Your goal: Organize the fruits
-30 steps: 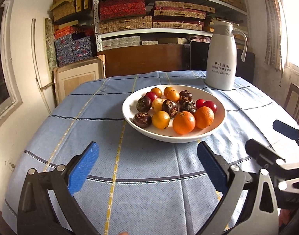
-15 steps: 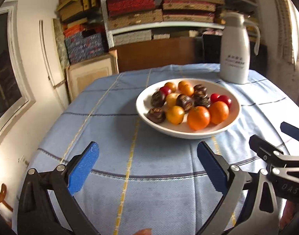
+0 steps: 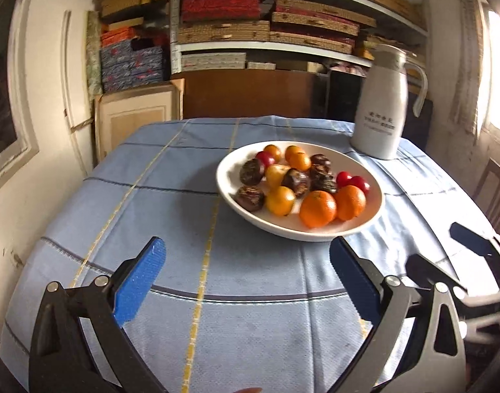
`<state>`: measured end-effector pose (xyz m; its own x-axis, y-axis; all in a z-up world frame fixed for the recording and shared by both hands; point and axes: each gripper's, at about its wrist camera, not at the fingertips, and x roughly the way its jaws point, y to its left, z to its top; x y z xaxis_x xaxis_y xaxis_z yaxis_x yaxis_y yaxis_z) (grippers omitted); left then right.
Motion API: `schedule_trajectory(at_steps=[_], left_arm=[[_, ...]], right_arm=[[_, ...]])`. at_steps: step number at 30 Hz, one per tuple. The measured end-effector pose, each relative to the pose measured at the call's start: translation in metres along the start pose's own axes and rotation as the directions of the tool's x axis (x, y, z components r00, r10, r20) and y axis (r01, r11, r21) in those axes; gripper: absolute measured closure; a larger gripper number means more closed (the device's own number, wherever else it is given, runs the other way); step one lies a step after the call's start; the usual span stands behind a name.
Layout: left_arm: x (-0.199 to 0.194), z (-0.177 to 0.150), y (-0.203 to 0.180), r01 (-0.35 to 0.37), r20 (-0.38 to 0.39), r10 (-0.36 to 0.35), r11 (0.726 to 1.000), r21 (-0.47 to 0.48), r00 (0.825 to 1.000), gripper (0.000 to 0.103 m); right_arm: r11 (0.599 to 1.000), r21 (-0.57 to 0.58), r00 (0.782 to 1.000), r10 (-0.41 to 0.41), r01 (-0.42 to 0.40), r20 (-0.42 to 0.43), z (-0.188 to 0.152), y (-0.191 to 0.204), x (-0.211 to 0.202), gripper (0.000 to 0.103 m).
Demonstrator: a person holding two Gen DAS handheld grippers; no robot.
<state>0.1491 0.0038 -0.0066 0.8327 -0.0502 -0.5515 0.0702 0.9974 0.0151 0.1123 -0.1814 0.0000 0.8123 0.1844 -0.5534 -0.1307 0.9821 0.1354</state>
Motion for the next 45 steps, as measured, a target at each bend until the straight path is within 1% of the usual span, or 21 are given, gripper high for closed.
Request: schedule_trajectory(at_steps=[2, 4, 6, 9, 14, 21, 45], left_arm=[[0.000, -0.003, -0.010, -0.013, 0.005, 0.013, 0.999, 0.033, 1.000, 0.005], [0.000, -0.005, -0.019, -0.034, 0.006, 0.034, 0.997, 0.064, 0.999, 0.005], [0.001, -0.006, -0.024, -0.051, 0.004, 0.051, 0.996, 0.079, 0.999, 0.005], [0.002, -0.006, -0.024, -0.055, -0.002, 0.055, 0.996, 0.068, 0.998, 0.005], [0.001, -0.005, -0.022, -0.038, -0.005, 0.039, 0.998, 0.056, 0.999, 0.005], [-0.003, -0.004, -0.021, -0.038, 0.012, 0.037, 0.998, 0.052, 0.999, 0.005], [0.001, -0.006, -0.024, -0.046, 0.005, 0.045, 0.997, 0.061, 0.999, 0.005]], right_arm=[[0.996, 0.079, 0.998, 0.032, -0.028, -0.050, 0.000, -0.012, 0.007, 0.004], [0.993, 0.117, 0.998, 0.026, -0.019, -0.053, -0.001, -0.019, 0.009, 0.004], [0.994, 0.111, 0.999, -0.008, 0.012, -0.039, -0.002, -0.019, 0.008, 0.004], [0.996, 0.081, 0.999, -0.044, 0.045, -0.013, -0.003, -0.014, 0.005, 0.004], [0.998, 0.044, 0.997, -0.055, 0.053, 0.059, -0.003, -0.010, -0.006, 0.004], [0.998, 0.023, 0.995, -0.060, 0.058, 0.085, -0.001, -0.007, -0.012, 0.004], [0.998, 0.027, 0.995, -0.061, 0.060, 0.074, -0.002, -0.008, -0.012, 0.004]])
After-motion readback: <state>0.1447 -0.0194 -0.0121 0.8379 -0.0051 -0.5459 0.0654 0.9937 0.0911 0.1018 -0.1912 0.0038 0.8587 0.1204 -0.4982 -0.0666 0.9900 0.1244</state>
